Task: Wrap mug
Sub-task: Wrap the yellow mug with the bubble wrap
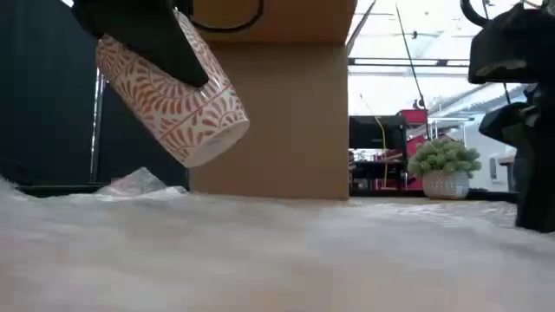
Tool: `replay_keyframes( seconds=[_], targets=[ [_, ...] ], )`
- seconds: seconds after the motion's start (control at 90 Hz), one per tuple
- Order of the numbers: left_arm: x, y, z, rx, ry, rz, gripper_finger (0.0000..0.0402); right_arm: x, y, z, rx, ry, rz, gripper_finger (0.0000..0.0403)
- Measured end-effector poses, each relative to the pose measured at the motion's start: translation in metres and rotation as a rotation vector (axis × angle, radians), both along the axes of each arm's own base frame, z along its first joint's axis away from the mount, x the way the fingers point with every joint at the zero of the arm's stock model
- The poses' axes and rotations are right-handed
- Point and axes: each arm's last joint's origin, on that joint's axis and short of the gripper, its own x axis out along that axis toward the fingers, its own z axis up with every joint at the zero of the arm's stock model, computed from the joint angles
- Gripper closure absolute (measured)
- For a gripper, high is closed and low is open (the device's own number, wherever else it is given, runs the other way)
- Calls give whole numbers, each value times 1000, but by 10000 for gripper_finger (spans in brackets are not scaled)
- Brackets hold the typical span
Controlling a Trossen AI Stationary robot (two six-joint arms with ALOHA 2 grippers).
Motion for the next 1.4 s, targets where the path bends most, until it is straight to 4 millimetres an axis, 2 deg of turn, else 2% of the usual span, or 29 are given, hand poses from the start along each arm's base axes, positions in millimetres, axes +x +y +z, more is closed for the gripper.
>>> replay_keyframes(
  seconds=[0.189,0.311,0.411,0.511,0.778,0.9,1.167,1.4],
  targets=[
    [3,5,0,-2,-5,17,388,-26,-15,21,-84,113,-83,310],
    [9,5,-3,8,-23,7,388,-32,-17,32,-79,70,-153,310],
    [16,8,-10,3,-12,-15,388,-28,-14,38,-56,-51,-177,310],
    [20,13,-15,4,76,-24,388,-22,-8,41,-25,-156,-169,310],
    [22,17,12,139,256,-78,388,-5,8,44,77,-294,-68,310],
    [22,20,4,129,307,-132,388,-1,11,46,92,-329,-42,310],
    [33,19,-27,148,386,-191,388,1,11,48,72,-376,-52,310],
    [38,19,-29,138,360,-186,374,1,11,48,71,-376,-52,310]
  ],
)
